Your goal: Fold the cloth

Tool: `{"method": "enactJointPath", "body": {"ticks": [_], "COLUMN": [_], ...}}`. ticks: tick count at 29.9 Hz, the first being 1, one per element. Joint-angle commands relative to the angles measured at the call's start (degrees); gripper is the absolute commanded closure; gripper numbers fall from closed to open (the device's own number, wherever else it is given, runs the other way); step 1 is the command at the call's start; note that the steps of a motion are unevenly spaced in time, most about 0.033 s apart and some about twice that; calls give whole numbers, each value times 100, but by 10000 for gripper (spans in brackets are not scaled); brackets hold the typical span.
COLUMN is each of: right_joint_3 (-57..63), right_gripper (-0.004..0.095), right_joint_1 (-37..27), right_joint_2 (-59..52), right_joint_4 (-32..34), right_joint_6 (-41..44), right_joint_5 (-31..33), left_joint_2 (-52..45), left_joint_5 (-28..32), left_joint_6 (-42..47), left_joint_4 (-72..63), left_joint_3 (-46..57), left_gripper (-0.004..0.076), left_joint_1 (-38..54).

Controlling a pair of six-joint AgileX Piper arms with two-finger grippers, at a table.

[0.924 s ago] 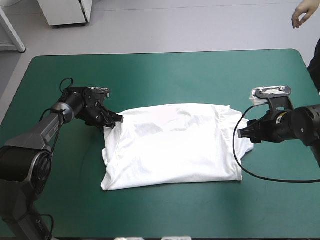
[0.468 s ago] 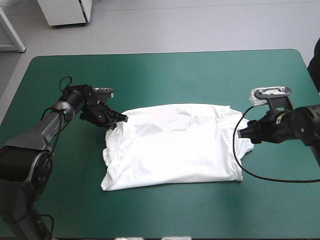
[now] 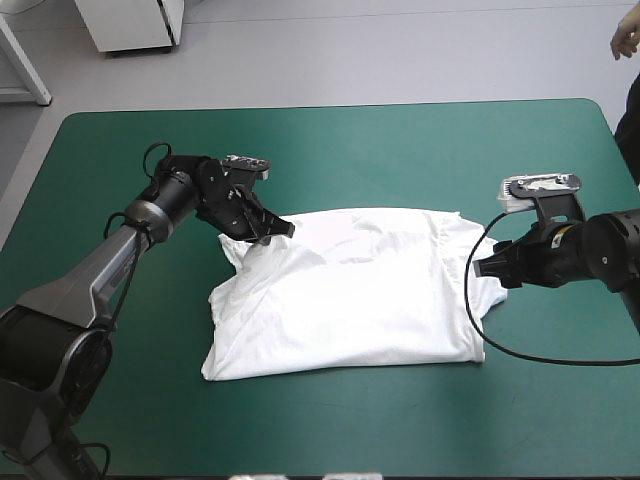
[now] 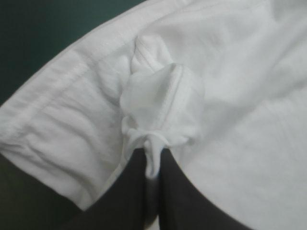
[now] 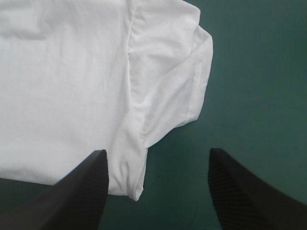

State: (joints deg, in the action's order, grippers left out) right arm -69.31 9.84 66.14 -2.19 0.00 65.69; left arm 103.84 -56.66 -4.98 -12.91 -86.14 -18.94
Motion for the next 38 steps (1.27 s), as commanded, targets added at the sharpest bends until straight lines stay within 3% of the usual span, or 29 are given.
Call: {"method": "enactJointPath", "body": {"ticks": [1,10,13,16,21,24,28,33,38], "right_joint_3": [-187,-187,-187,-187,-187,-187,-187,-187,-187], "right_gripper": [341,341,341,341,341,341,340,340,340], "right_joint_1": [1,1,1,1,1,1,1,1,1], "right_joint_2": [-90,-90,-90,-90,-90,-90,-76,128,663], "right_joint_4": [-21,26,26,26,92,156,288,1050,1061], "right_joint_6": [-74,-98,-98,-98,-98,-32,113,597,682], "right_joint_5": [-181,-258,-258,-246,-246,-246,-276,-417,-605], "left_joint_2": [12,567,497,315,-107,-434,-1002,-2003,-2842], "left_joint_5": [188,385,172,-260,-1019,-1169,-1456,-1515,-1502], "left_joint_6": [70,-51,-261,-392,-403,-403,-403,-403,-317], "left_joint_4": [-217,-85,-95,-111,-100,-62,-51,-142,-131], "left_joint_3": [-169,-169,-217,-428,-801,-816,-816,-816,-816], "left_gripper": [734,732,713,596,309,213,203,204,204], "left_joint_1": [-40,-40,-40,-40,-40,-40,-40,-40,-40]}}
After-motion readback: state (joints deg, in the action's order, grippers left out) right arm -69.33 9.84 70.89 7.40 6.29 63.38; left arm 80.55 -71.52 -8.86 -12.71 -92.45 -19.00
